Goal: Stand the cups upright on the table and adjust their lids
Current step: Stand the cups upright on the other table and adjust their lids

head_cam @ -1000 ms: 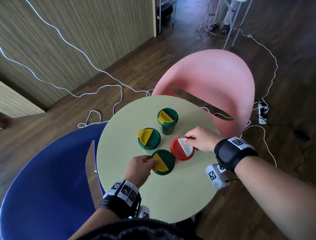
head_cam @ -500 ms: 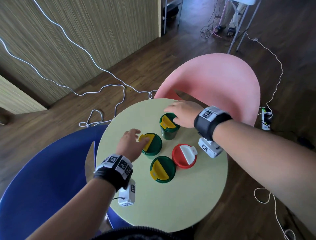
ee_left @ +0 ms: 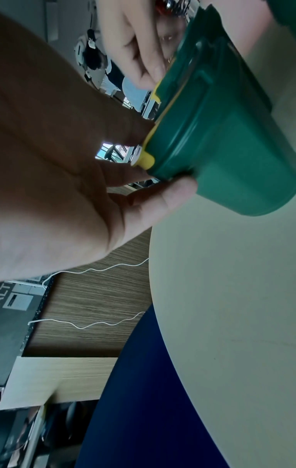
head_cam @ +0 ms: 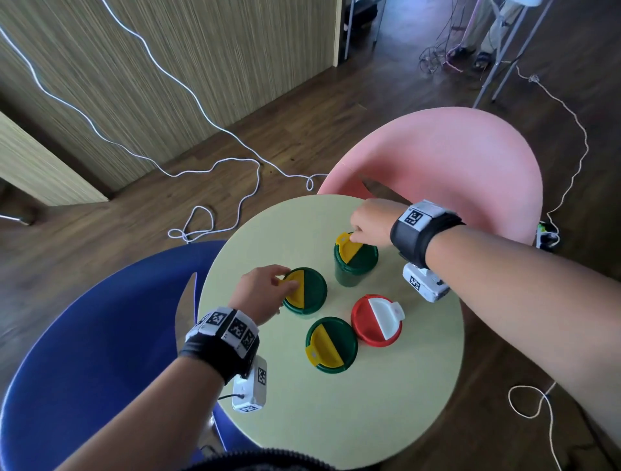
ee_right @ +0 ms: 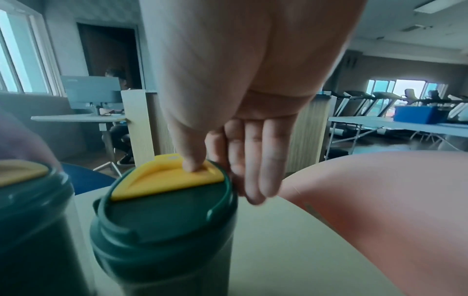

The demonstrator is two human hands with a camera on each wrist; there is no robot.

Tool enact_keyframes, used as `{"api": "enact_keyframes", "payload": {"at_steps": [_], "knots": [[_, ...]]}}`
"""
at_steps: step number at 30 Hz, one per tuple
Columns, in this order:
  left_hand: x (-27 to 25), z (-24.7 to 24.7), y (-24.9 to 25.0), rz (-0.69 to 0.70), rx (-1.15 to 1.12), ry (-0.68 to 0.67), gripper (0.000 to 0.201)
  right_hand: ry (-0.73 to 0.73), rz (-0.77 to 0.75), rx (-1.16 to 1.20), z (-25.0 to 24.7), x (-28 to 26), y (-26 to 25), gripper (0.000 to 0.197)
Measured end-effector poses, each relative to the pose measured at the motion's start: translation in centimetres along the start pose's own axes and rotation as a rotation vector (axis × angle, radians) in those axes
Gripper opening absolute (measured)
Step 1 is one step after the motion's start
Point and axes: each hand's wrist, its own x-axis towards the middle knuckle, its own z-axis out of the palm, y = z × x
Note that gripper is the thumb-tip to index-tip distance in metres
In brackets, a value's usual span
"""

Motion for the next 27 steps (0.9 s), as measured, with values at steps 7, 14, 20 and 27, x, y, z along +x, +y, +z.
{"api": "enact_keyframes", "payload": {"at_steps": [7,14,20,27], "knots": [[0.1,0.2,-0.1,-0.050,-0.052,-0.025,0.041,0.027,-0.216,-0.027,0.4,-0.9,-0.4,0.054],[-0.4,0.3,0.3,-0.099,-0.141,-0.014,0.034,0.016,-0.107,0.125,0.5,-1.7,0.1,0.031],[-0.9,1.1,-0.1,-0.142,-0.229,0.008,0.027,0.028,0.016,0.340,2.6,-2.4,0.1,0.025],[-1.3,1.9,0.0,-0.122,-0.217,0.012,0.028,0.046,0.033,0.426,3.2,-2.8,-0.4,0.026]]}}
